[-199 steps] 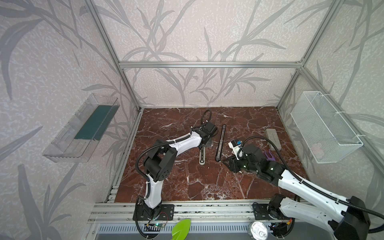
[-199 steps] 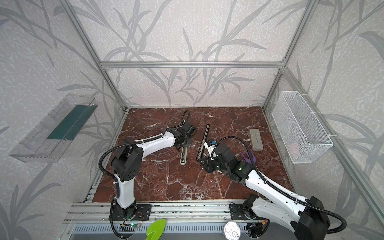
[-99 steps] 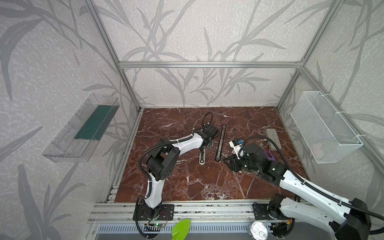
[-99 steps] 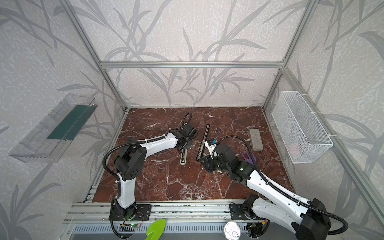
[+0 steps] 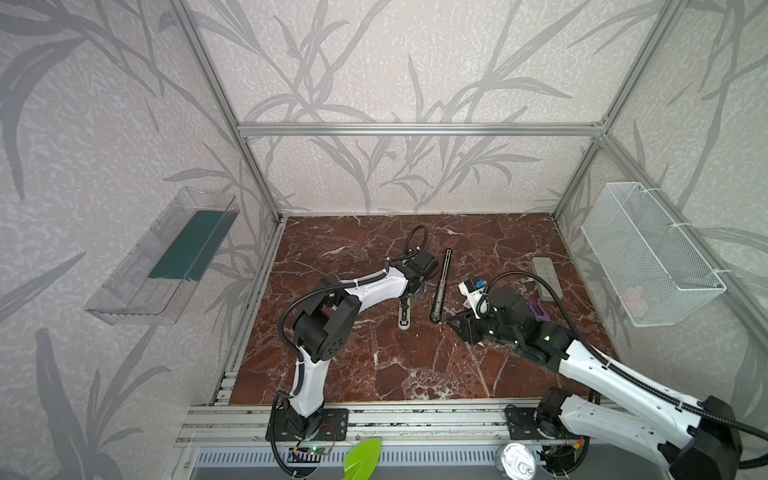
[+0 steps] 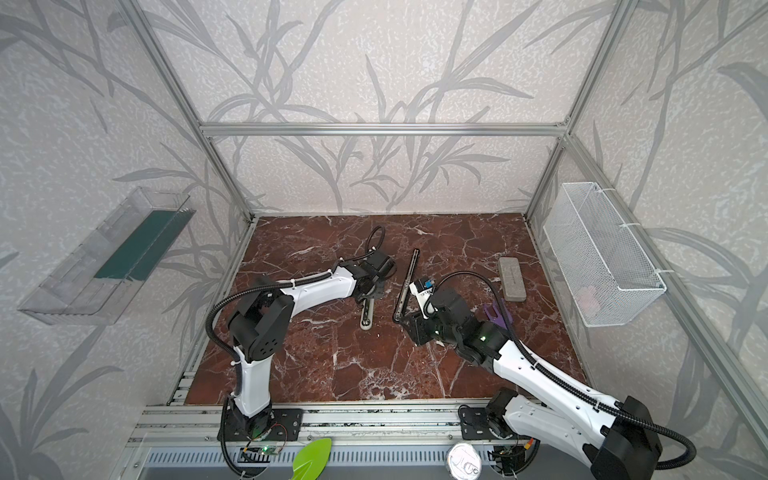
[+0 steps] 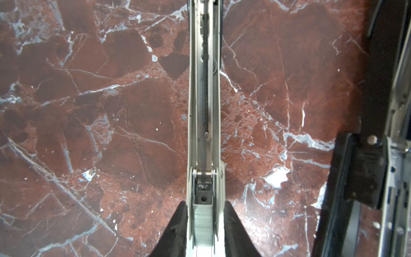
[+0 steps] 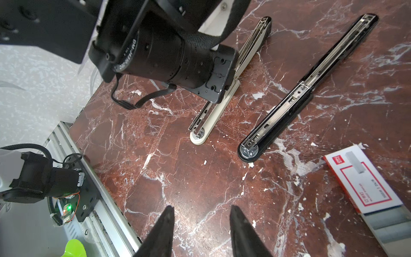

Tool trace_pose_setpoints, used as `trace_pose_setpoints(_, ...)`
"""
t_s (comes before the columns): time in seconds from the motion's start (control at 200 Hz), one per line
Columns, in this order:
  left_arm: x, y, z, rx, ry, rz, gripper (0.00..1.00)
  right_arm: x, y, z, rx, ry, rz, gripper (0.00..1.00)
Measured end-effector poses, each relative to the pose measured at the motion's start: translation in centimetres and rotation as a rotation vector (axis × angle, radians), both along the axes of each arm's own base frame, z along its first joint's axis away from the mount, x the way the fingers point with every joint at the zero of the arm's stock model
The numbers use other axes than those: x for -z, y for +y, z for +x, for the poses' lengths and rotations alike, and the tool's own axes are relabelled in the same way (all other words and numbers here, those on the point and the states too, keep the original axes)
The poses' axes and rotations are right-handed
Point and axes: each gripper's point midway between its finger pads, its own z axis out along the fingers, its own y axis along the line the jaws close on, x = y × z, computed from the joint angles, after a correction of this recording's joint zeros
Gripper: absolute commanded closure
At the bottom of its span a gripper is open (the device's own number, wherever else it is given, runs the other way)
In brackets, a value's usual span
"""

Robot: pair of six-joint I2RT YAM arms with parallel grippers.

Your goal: Load the staples into the stapler

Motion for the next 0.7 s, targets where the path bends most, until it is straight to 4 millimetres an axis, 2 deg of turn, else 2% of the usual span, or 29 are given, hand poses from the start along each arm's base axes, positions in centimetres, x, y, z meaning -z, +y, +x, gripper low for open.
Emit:
trace_pose_setpoints(0.225,-2.1,0.4,0.1,-0.003,-0.024,-0.008,0.57,-0.3,0.3,0.3,-0.002,-0.005,0.002,0.57)
trace_pose_setpoints(0.43,-3.0,1.4,1.4,-0.021,0.003,-0.060,0.48,-0.4,0.3,0.3,-0.002,-0.006,0.003,0.57)
trace_pose_setpoints(0.62,-4.1,2.4,2.8,-0.048,0.012,-0.110,0.47,-0.4,0.3,0.3,-0.002,-0.006,0.003,0.57)
trace_pose_setpoints(0.7,-4.3,2.2,2.9,-0.040,0.020,-0.126,0.47,-0.4,0.3,0.3,-0.002,-0.007,0.003,0.57)
